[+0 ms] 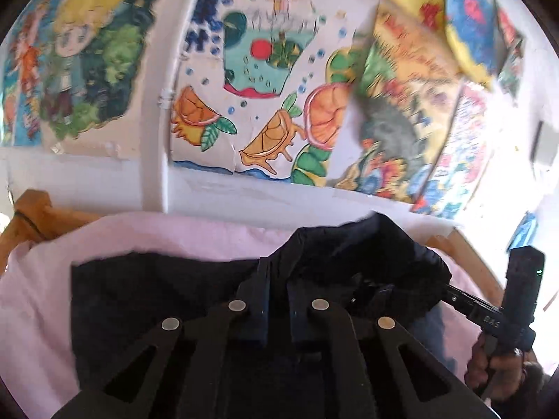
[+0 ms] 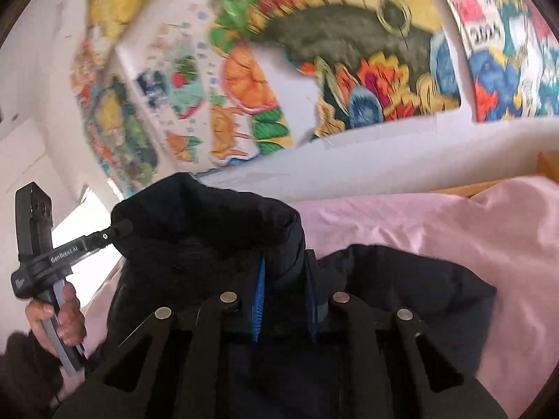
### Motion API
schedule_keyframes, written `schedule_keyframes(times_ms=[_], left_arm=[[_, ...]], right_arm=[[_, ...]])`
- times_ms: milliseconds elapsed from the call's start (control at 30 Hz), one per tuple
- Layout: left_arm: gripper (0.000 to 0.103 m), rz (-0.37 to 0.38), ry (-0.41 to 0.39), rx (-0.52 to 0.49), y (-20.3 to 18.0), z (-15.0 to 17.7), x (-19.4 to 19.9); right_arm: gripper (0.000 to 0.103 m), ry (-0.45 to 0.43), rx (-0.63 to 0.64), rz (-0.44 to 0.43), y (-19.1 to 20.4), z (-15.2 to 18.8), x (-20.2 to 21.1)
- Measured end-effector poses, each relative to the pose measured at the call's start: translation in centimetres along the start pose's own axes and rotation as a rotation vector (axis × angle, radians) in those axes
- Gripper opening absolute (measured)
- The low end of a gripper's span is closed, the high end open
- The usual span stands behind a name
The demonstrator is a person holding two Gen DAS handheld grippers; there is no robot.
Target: Fold large clothes
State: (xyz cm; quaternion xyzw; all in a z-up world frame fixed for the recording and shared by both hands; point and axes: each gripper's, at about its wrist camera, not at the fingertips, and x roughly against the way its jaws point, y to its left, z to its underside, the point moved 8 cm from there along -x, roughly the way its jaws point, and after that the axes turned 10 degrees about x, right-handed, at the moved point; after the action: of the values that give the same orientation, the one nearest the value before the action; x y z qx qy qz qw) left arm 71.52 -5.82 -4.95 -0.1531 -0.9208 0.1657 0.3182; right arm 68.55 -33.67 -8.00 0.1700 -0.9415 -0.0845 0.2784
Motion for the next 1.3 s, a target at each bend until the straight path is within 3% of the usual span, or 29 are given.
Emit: schedule_keyframes(times_ms=[167,333,667,833,1033,1133,1200,1300], left_arm=[[0.007,0.017,0.025,-0.008,0.7,3.6,5.7],[0.007,-0.011,0.053,-0.045,1.5,7.3,7.6],[0.007,-0.137,0.189,-0.047,5.8,12.2,0.9],[0.007,-0.127,0.214,-0.04,6.6,12.9,-0.4],[0.009,-0.139,0.236,-0.078,6.7,13.6,-1.2],[0.01,-0.075,0.212,-0.076,6.1,12.8,0.6],[0.014,-0.007,0.175,-0.081,5.6,11.9,2.7],[0.019,0.008,0.135,-0.134,5.3,11.0,5.3]], right_arm=[[0.015,-0.025,0.199,0.009,3.3,3.0,5.4],[0.014,-0.035,0.413,0.074,6.0,6.9,8.3],[0.013,0.11,0.584,0.219,5.0,11.3,3.6],[0.013,0.159,0.67,0.261,5.4,13.2,1.6],[0.015,0.206,0.664,0.263,5.0,14.6,0.2],[0.015,0.192,0.657,0.258,5.2,14.5,0.7],[0.018,0.169,0.621,0.229,5.0,14.0,1.6],[0.045,0.144,0.543,0.17,4.5,13.1,3.1]])
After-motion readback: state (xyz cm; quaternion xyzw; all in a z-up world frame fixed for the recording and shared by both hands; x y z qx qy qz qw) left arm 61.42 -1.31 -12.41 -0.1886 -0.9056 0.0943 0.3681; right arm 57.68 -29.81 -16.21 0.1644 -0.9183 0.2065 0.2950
